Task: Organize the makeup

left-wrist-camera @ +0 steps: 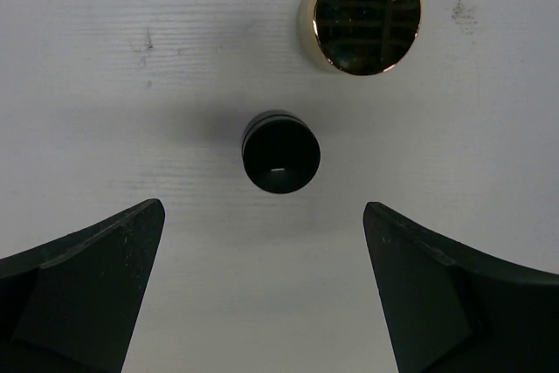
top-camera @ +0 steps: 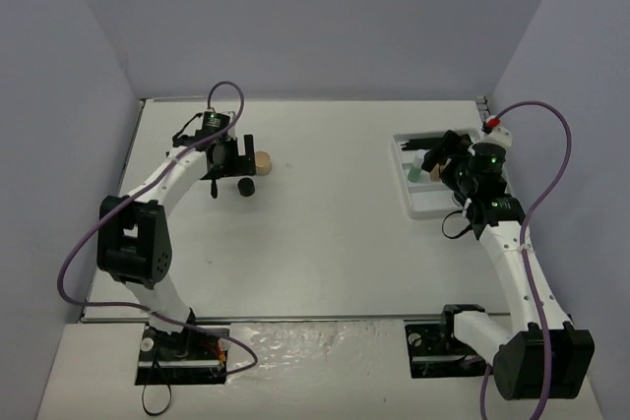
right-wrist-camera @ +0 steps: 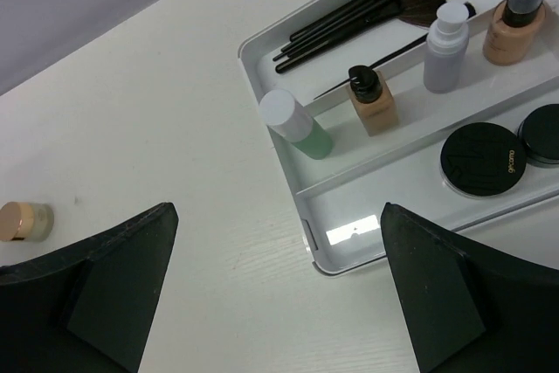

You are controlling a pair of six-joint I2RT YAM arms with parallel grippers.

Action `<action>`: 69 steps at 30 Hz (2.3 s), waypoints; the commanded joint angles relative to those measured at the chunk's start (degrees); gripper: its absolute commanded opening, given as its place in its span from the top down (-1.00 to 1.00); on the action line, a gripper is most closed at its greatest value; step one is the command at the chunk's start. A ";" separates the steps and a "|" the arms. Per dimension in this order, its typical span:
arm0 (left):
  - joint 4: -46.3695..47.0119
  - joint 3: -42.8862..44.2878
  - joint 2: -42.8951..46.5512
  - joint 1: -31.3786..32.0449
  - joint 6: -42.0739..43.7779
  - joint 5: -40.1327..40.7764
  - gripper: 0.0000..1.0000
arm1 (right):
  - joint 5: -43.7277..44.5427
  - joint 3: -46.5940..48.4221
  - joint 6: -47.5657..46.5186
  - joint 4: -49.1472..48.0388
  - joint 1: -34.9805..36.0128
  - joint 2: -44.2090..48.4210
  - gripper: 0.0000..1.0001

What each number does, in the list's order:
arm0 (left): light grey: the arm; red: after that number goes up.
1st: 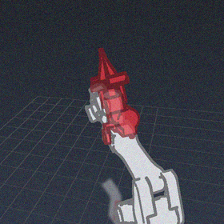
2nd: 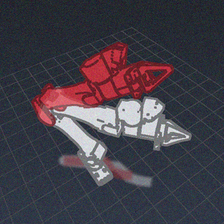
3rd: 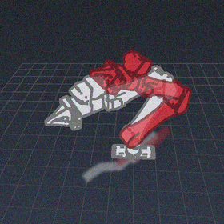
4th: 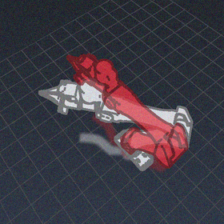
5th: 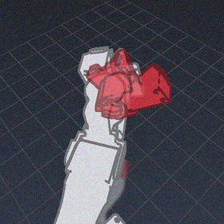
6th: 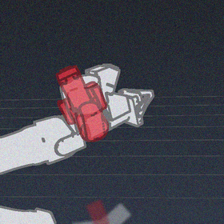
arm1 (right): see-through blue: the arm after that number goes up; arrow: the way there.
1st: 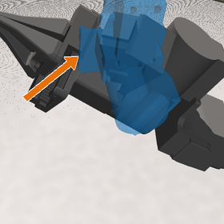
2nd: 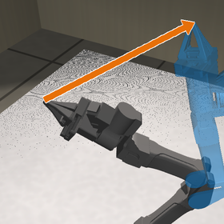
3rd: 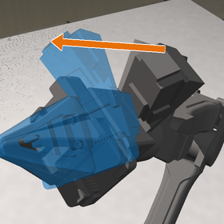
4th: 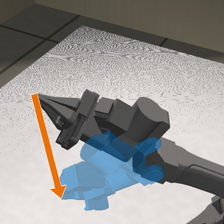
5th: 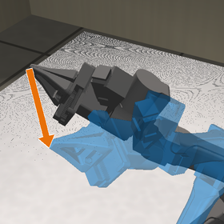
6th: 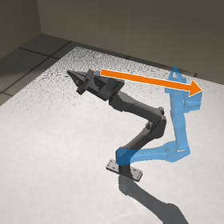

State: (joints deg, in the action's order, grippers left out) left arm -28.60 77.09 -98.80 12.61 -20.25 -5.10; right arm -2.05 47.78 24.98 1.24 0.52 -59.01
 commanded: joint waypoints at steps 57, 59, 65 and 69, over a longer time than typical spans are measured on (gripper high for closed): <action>-3.92 21.99 -21.38 39.33 -1.84 5.22 -0.66 | -1.53 -2.66 -10.29 -1.59 9.27 6.56 -1.00; -3.74 21.67 -19.83 39.33 -2.00 6.71 -0.80 | -1.95 -2.23 -10.94 -1.56 9.73 6.41 -1.00; -2.49 17.81 -11.69 37.61 -3.64 11.36 -0.89 | -3.91 -0.73 -13.44 -1.51 11.72 5.97 -1.00; 0.50 11.42 -2.41 33.21 -5.28 13.98 -0.90 | -5.45 0.08 -14.94 -1.42 14.00 4.40 -1.00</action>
State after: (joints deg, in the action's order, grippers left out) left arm -32.36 91.35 -114.23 50.47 -22.95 3.68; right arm -5.17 44.21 12.94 2.46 12.49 -53.19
